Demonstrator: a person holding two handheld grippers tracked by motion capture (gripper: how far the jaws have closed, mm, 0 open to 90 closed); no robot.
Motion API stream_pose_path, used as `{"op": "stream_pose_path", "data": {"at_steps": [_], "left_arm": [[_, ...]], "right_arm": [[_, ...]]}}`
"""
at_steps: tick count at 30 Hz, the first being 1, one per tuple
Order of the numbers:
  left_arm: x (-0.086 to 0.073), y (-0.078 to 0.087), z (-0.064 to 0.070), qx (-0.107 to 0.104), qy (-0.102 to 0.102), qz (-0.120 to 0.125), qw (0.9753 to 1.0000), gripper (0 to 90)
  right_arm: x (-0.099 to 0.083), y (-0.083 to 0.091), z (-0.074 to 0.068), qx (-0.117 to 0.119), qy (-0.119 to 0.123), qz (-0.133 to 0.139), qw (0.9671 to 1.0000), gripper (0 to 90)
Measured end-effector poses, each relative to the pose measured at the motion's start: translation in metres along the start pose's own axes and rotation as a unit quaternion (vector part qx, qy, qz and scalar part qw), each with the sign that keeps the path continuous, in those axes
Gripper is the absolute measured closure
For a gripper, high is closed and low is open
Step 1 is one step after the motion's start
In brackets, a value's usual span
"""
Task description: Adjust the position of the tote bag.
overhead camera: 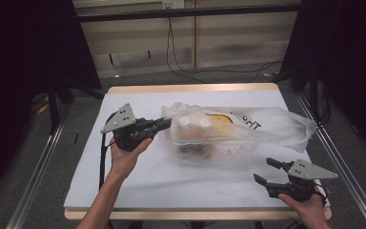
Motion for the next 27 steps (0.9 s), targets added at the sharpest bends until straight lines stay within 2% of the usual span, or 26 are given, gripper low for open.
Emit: {"op": "stream_pose_path", "data": {"at_steps": [3, 11, 13, 14, 18, 19, 22, 27], "left_arm": [[-0.003, 0.005, -0.007, 0.008, 0.008, -0.001, 0.9999, 87.0], [-0.001, 0.016, -0.012, 0.016, 0.005, 0.003, 0.9999, 87.0], [0.001, 0.021, -0.014, 0.026, 0.003, 0.006, 0.9996, 87.1], [0.002, 0.023, -0.015, 0.024, 0.001, 0.006, 0.9997, 87.1], [0.0, 0.029, -0.02, 0.037, 0.006, 0.007, 0.9993, 87.1], [0.0, 0.03, -0.021, 0.036, 0.008, 0.013, 0.9992, 87.1], [0.0, 0.033, -0.024, 0.042, 0.006, 0.01, 0.9991, 87.2], [0.002, 0.039, -0.027, 0.046, 0.007, 0.016, 0.9988, 87.2]], "right_arm": [[0.002, 0.002, 0.001, -0.003, -0.004, 0.004, 1.0, 30.0], [0.016, 0.01, 0.003, 0.003, -0.015, 0.023, 0.9996, 32.1], [0.02, 0.012, 0.004, 0.008, -0.021, 0.024, 0.9995, 33.8], [0.023, 0.013, 0.004, 0.009, -0.026, 0.026, 0.9993, 34.9], [0.029, 0.015, 0.007, 0.008, -0.032, 0.026, 0.9991, 39.1], [0.03, 0.015, 0.007, 0.007, -0.03, 0.026, 0.9992, 39.5], [0.036, 0.02, 0.009, 0.006, -0.036, 0.031, 0.9988, 41.5], [0.049, 0.027, 0.012, 0.003, -0.029, 0.037, 0.9989, 42.4]]}}
Point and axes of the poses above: each handheld gripper's, and its own axes: y roughly backward along the jaws, x roughly out of its top, z roughly to its right, the point moved 5 cm from there along -y, roughly forward along the jaws, and after that the axes turned 9 degrees about -y, right-handed, at the moved point
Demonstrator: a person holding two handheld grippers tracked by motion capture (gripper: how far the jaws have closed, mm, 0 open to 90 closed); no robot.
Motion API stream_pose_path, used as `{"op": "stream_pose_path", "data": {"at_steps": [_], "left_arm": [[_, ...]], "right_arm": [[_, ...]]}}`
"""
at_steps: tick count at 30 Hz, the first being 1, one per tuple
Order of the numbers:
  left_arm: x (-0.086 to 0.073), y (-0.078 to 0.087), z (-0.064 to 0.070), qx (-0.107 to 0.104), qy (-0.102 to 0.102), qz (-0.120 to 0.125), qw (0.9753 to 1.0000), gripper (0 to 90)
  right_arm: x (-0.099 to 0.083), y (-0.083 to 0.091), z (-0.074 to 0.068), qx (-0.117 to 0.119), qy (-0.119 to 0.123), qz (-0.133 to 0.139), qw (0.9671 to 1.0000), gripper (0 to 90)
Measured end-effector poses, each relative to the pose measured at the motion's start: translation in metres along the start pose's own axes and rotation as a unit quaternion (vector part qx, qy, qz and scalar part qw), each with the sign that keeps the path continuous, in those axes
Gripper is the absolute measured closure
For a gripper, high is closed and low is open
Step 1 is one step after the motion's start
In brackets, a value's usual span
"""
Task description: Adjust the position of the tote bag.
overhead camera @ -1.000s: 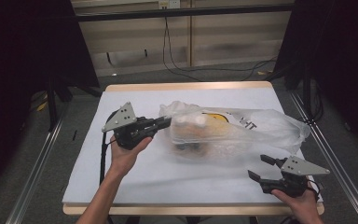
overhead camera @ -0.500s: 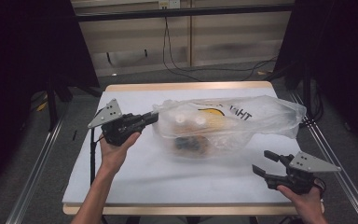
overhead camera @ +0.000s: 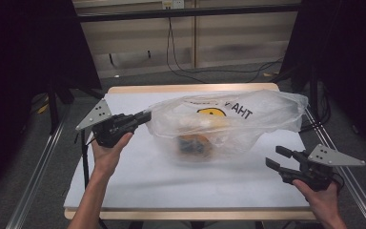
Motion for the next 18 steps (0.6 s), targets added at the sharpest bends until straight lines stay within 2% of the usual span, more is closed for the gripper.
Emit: {"op": "stream_pose_path", "data": {"at_steps": [4, 5, 9, 12, 14, 15, 16, 17, 18], "left_arm": [[0.002, 0.004, -0.001, 0.002, 0.001, 0.003, 1.0, 87.2], [0.003, 0.006, -0.002, 0.0, -0.001, 0.006, 1.0, 87.3], [0.006, 0.011, -0.003, 0.003, -0.003, 0.01, 0.9999, 87.2], [0.008, 0.014, -0.004, 0.002, -0.003, 0.014, 0.9999, 87.2], [0.008, 0.016, -0.005, 0.004, -0.008, 0.013, 0.9999, 87.2], [0.01, 0.017, -0.005, 0.006, -0.005, 0.018, 0.9998, 87.3], [0.01, 0.019, -0.005, 0.002, -0.006, 0.018, 0.9998, 87.3], [0.011, 0.019, -0.005, 0.005, -0.003, 0.021, 0.9998, 87.2], [0.012, 0.02, -0.005, 0.003, -0.009, 0.018, 0.9998, 87.2]], "right_arm": [[0.012, 0.001, 0.001, 0.002, 0.005, 0.005, 1.0, 41.9], [0.023, 0.002, 0.003, 0.003, 0.005, 0.014, 0.9999, 40.8], [0.039, 0.002, 0.008, 0.0, 0.008, 0.025, 0.9996, 37.7], [0.051, 0.006, 0.011, -0.003, 0.007, 0.039, 0.9992, 34.2], [0.054, 0.006, 0.012, -0.002, 0.005, 0.039, 0.9992, 32.4], [0.061, 0.008, 0.015, -0.003, 0.002, 0.041, 0.9991, 26.7], [0.063, 0.009, 0.016, -0.009, 0.0, 0.042, 0.9991, 25.2], [0.067, 0.01, 0.017, -0.011, 0.004, 0.046, 0.9989, 25.3], [0.071, 0.011, 0.017, -0.01, 0.003, 0.049, 0.9987, 24.6]]}}
Point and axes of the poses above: each handheld gripper's, and its own axes: y roughly backward along the jaws, x roughly out of its top, z roughly to its right, the point moved 5 cm from there along -y, roughly forward along the jaws, and after that the axes turned 9 degrees about -y, right-handed, at the moved point
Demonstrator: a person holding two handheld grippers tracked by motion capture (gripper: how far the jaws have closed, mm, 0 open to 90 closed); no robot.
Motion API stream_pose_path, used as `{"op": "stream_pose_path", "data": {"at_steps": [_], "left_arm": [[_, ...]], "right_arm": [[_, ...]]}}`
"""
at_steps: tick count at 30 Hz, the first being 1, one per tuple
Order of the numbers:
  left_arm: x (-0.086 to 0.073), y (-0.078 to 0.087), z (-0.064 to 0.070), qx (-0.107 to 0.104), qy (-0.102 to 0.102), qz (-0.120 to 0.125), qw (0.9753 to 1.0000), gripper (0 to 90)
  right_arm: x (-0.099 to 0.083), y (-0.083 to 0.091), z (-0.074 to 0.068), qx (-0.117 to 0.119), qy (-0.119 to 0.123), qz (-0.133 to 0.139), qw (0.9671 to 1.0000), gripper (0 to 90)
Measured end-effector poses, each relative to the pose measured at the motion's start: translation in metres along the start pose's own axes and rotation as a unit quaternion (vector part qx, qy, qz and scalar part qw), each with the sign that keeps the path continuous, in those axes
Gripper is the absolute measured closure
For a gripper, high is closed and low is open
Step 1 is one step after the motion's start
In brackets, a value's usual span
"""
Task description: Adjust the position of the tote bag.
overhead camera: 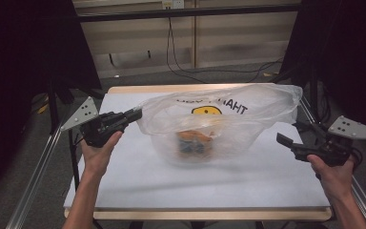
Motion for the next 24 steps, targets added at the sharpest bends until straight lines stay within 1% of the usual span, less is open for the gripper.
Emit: {"op": "stream_pose_path", "data": {"at_steps": [1, 3, 5, 6, 7, 8, 9, 10, 12, 13, 14, 15, 16, 17, 18, 19, 20, 21, 22, 23, 24], "left_arm": [[0.001, 0.001, 0.0, 0.0, -0.004, 0.001, 1.0, 87.3], [0.002, 0.002, 0.0, 0.002, -0.003, 0.003, 1.0, 87.3], [0.005, 0.003, 0.001, 0.001, 0.0, 0.008, 1.0, 87.3], [0.005, 0.004, 0.001, 0.001, -0.005, 0.006, 1.0, 87.3], [0.005, 0.004, 0.001, 0.001, -0.005, 0.006, 1.0, 87.3], [0.007, 0.004, 0.002, -0.001, -0.004, 0.01, 0.9999, 87.3], [0.007, 0.005, 0.002, 0.0, -0.008, 0.007, 0.9999, 87.3], [0.007, 0.005, 0.003, 0.002, -0.006, 0.009, 0.9999, 87.3], [0.008, 0.006, 0.004, 0.0, -0.008, 0.007, 0.9999, 87.3], [0.008, 0.007, 0.004, 0.0, -0.017, 0.003, 0.9999, 87.3], [0.009, 0.007, 0.005, 0.001, -0.01, 0.007, 0.9999, 87.3], [0.009, 0.008, 0.005, 0.002, -0.011, 0.007, 0.9999, 87.3], [0.009, 0.009, 0.004, 0.004, -0.01, 0.004, 0.9999, 87.3], [0.009, 0.011, 0.004, 0.005, -0.012, -0.001, 0.9999, 87.3], [0.009, 0.012, 0.003, 0.007, -0.013, -0.004, 0.9999, 87.4], [0.008, 0.014, 0.002, 0.009, -0.014, -0.01, 0.9998, 87.4], [0.006, 0.015, 0.001, 0.009, -0.013, -0.014, 0.9998, 87.4], [0.004, 0.018, 0.0, 0.013, -0.013, -0.018, 0.9996, 87.4], [0.004, 0.018, 0.0, 0.013, -0.013, -0.018, 0.9996, 87.4], [-0.002, 0.023, -0.005, 0.02, -0.006, -0.027, 0.9994, 87.5], [-0.005, 0.024, -0.007, 0.022, -0.004, -0.03, 0.9993, 87.5]], "right_arm": [[0.004, 0.0, 0.001, -0.004, 0.0, 0.003, 1.0, 23.3], [0.012, 0.0, 0.003, -0.008, 0.001, 0.005, 1.0, 23.1], [0.02, -0.001, 0.005, -0.005, -0.002, 0.012, 0.9999, 23.2], [0.025, -0.001, 0.006, -0.001, -0.004, 0.02, 0.9998, 23.6], [0.025, -0.001, 0.006, -0.001, -0.004, 0.02, 0.9998, 23.6], [0.033, -0.003, 0.007, -0.003, -0.002, 0.028, 0.9996, 24.1], [0.036, -0.004, 0.008, -0.005, -0.002, 0.029, 0.9996, 24.5], [0.039, -0.007, 0.009, -0.004, -0.003, 0.03, 0.9995, 24.7], [0.045, -0.012, 0.01, 0.003, -0.007, 0.035, 0.9994, 28.3], [0.047, -0.015, 0.009, 0.006, -0.009, 0.036, 0.9993, 30.2], [0.049, -0.018, 0.009, 0.007, -0.009, 0.04, 0.9991, 36.0], [0.051, -0.021, 0.009, 0.007, -0.01, 0.041, 0.9991, 40.3], [0.052, -0.023, 0.01, 0.003, -0.015, 0.043, 0.999, 46.7], [0.054, -0.026, 0.011, 0.005, -0.019, 0.045, 0.9988, 57.2], [0.055, -0.028, 0.012, 0.008, -0.022, 0.046, 0.9987, 64.8], [0.056, -0.03, 0.012, 0.007, -0.025, 0.048, 0.9985, 70.3], [0.056, -0.031, 0.013, 0.01, -0.028, 0.046, 0.9985, 77.4], [0.057, -0.032, 0.012, 0.017, -0.032, 0.044, 0.9983, 82.2], [0.057, -0.032, 0.012, 0.017, -0.032, 0.044, 0.9983, 82.2], [0.056, -0.035, 0.011, 0.025, -0.034, 0.041, 0.9983, 85.5], [0.055, -0.036, 0.011, 0.028, -0.032, 0.037, 0.9984, 86.2]]}}
Point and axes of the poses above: each handheld gripper's, and its own axes: y roughly backward along the jaws, x roughly out of its top, z roughly to its right, the point moved 5 cm from there along -y, roughly forward along the jaws, and after that the axes turned 9 degrees about -y, right-handed, at the moved point
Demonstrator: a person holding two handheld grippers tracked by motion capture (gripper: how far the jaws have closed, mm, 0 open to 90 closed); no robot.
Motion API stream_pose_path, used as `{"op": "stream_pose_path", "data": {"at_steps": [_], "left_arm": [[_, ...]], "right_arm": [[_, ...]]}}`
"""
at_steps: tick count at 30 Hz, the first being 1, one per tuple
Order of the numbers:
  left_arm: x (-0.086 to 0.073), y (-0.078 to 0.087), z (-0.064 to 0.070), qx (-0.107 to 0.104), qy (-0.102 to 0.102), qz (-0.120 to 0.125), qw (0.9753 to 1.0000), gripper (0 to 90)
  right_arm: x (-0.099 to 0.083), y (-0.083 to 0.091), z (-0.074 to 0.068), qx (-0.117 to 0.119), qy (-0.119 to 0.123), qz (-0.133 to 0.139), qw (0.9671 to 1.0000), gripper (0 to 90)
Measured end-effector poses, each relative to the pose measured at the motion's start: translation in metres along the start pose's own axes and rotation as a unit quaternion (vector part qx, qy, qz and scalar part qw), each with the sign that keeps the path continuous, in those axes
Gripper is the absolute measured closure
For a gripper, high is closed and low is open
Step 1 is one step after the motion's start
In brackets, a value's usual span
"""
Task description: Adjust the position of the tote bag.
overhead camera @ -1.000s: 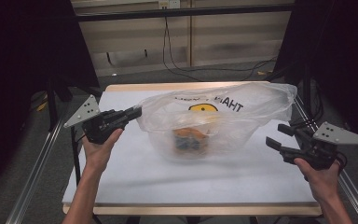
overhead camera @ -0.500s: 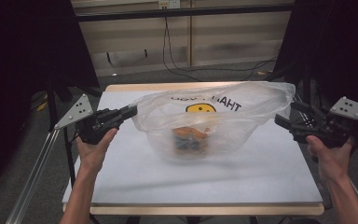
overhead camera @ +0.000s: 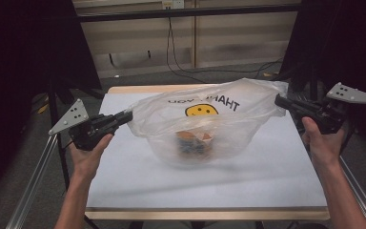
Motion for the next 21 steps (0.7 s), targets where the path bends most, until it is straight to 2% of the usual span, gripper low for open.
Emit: {"op": "stream_pose_path", "data": {"at_steps": [3, 5, 8, 10, 13, 14, 16, 20, 21], "left_arm": [[-0.008, 0.006, -0.005, 0.004, 0.003, -0.014, 0.9999, 87.6], [-0.013, 0.01, -0.009, 0.011, 0.014, -0.011, 0.9998, 87.6], [-0.015, 0.012, -0.013, 0.016, 0.019, -0.013, 0.9996, 87.6], [-0.018, 0.012, -0.014, 0.017, 0.015, -0.024, 0.9994, 87.6], [-0.025, 0.009, -0.015, 0.022, 0.021, -0.039, 0.9988, 87.6], [-0.028, 0.008, -0.015, 0.023, 0.027, -0.041, 0.9985, 87.6], [-0.034, 0.004, -0.017, 0.018, 0.028, -0.051, 0.9981, 87.7], [-0.041, 0.002, -0.018, 0.015, 0.029, -0.064, 0.9974, 87.7], [-0.047, 0.0, -0.019, 0.008, 0.034, -0.072, 0.9968, 87.7]], "right_arm": [[-0.003, -0.003, 0.0, 0.007, -0.003, -0.004, 1.0, 86.9], [-0.008, -0.007, 0.002, 0.004, -0.008, -0.005, 0.9999, 87.4], [-0.013, -0.01, 0.004, 0.009, -0.017, -0.004, 0.9998, 87.8], [-0.018, -0.011, 0.005, 0.011, -0.024, -0.002, 0.9996, 88.0], [-0.027, -0.017, 0.012, 0.001, -0.036, -0.03, 0.9989, 88.2], [-0.029, -0.018, 0.014, 0.002, -0.038, -0.032, 0.9988, 88.2], [-0.032, -0.019, 0.017, 0.006, -0.049, -0.032, 0.9982, 88.2], [-0.036, -0.02, 0.021, 0.004, -0.054, -0.04, 0.9977, 88.3], [-0.041, -0.022, 0.023, -0.005, -0.053, -0.051, 0.9973, 88.4]]}}
Point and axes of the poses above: each handheld gripper's, and its own axes: y roughly backward along the jaws, x roughly out of its top, z roughly to its right, the point moved 5 cm from there along -y, roughly forward along the jaws, and after that the axes turned 9 degrees about -y, right-handed, at the moved point
